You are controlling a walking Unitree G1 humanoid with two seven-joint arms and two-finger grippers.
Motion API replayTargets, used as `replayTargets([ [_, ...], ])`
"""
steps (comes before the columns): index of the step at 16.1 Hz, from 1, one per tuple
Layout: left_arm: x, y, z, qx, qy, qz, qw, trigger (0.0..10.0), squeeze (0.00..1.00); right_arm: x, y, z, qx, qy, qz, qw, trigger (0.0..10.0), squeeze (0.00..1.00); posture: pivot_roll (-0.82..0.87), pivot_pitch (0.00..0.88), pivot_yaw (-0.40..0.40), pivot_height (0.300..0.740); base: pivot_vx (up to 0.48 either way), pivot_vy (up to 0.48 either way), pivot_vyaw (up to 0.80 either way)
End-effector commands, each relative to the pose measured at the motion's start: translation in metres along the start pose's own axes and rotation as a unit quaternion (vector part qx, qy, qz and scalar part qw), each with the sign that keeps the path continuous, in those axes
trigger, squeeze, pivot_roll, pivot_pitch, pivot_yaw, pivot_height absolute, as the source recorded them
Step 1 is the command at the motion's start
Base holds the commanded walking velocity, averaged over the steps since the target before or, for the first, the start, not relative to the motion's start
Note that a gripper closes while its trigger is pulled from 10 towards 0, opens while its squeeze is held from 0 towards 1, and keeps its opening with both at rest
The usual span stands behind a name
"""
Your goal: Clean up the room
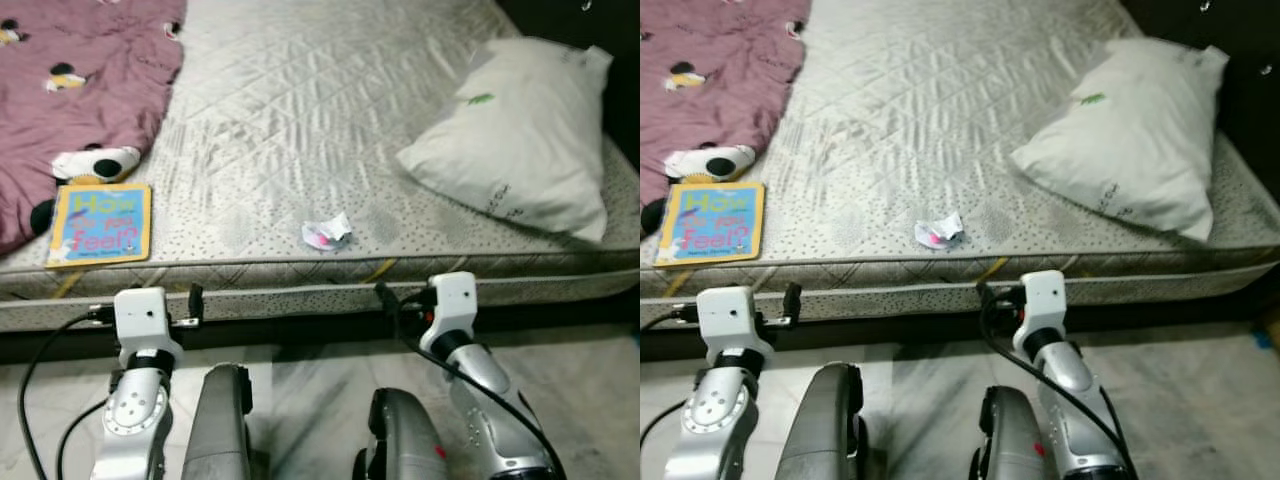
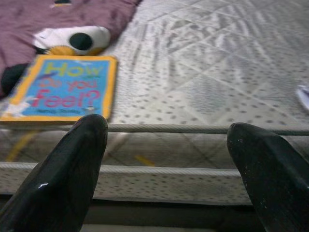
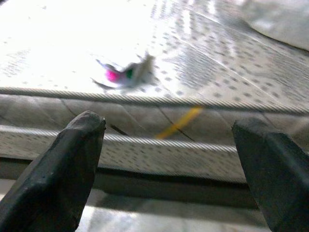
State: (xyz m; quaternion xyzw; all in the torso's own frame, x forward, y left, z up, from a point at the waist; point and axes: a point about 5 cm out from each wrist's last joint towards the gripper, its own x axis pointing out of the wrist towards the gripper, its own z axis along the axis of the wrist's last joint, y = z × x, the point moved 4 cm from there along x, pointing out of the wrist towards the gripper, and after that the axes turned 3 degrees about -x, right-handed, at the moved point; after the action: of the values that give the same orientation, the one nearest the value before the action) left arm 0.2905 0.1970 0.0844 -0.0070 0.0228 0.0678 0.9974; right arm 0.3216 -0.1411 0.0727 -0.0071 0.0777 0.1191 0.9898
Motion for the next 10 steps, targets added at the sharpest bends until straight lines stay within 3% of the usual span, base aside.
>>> replayTargets([
  [1, -0.0013, -0.0030, -0.0059, -0.003, 0.013, -0.009, 1.000, 10.0, 0.00, -0.0038, -0.0038, -0.0071, 0.007, 0.012, -0.005, 1.000, 10.0, 0.00, -0.01, 0.222, -0.075, 0.590, 0.000, 0.000, 0.00],
  [7, 0.0008, -0.0042, -0.0061, -0.006, 0.015, -0.014, 1.000, 10.0, 0.00, -0.0024, -0.0048, -0.0043, 0.008, 0.007, -0.003, 1.000, 10.0, 0.00, -0.01, 0.224, -0.074, 0.590, 0.000, 0.000, 0.00],
  [10, 0.0011, -0.0048, -0.0060, -0.008, 0.014, -0.016, 1.000, 10.0, 0.00, -0.0028, -0.0031, -0.0028, 0.007, 0.001, 0.000, 1.000, 10.0, 0.00, -0.01, 0.224, -0.075, 0.590, 0.000, 0.000, 0.74],
])
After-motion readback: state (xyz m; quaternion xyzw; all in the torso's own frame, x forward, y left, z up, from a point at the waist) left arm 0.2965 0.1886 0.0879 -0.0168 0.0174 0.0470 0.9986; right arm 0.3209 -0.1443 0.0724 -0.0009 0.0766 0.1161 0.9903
